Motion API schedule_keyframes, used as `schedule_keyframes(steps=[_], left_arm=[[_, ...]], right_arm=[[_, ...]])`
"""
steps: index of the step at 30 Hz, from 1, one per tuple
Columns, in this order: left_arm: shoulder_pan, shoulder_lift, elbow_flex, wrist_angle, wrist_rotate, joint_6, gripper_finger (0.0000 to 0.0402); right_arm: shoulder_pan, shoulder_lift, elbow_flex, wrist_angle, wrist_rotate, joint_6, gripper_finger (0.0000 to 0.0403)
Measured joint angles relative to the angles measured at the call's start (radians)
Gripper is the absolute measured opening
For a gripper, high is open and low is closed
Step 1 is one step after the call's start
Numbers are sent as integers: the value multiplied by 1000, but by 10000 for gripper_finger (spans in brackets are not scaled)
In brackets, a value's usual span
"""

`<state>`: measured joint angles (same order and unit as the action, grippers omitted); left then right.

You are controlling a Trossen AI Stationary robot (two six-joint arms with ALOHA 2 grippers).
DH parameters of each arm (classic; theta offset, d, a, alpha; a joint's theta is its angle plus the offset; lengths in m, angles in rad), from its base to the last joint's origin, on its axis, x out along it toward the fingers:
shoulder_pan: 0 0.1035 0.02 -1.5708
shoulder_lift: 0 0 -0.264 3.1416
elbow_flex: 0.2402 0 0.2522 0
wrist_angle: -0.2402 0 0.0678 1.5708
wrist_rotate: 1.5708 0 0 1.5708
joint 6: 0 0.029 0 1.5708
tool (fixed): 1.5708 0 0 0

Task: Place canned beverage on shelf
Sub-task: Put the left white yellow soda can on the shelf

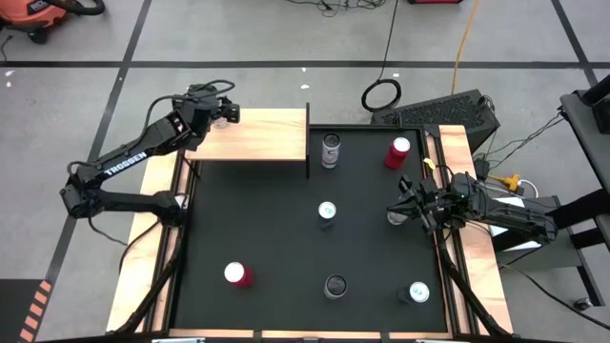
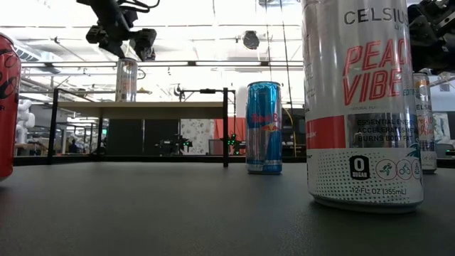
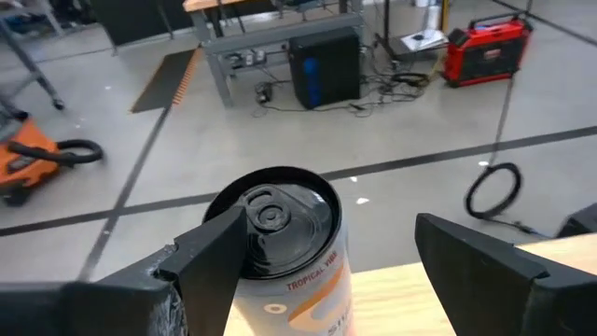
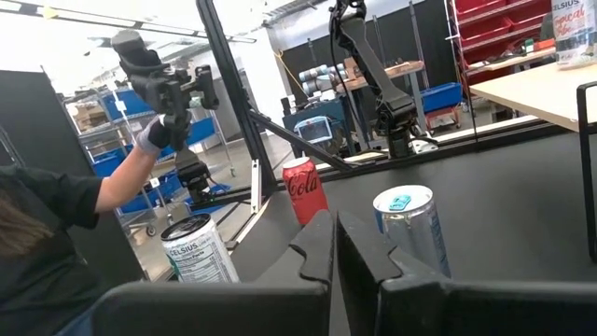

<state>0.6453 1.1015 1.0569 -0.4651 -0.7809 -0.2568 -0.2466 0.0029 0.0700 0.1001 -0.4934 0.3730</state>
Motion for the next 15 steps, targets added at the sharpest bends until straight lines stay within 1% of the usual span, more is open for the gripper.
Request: schedule_keyframes(steps=[3, 7, 15], left_arm=[[0, 34, 2, 11, -33, 5, 313], [0, 61, 3, 8, -105, 7, 313], [-2, 47, 3, -21, -89, 2, 313]], right_arm=[[0, 0, 0, 0, 0, 0, 0], [0, 0, 0, 0, 0, 8, 0], [0, 0, 0, 0, 0, 8, 0]])
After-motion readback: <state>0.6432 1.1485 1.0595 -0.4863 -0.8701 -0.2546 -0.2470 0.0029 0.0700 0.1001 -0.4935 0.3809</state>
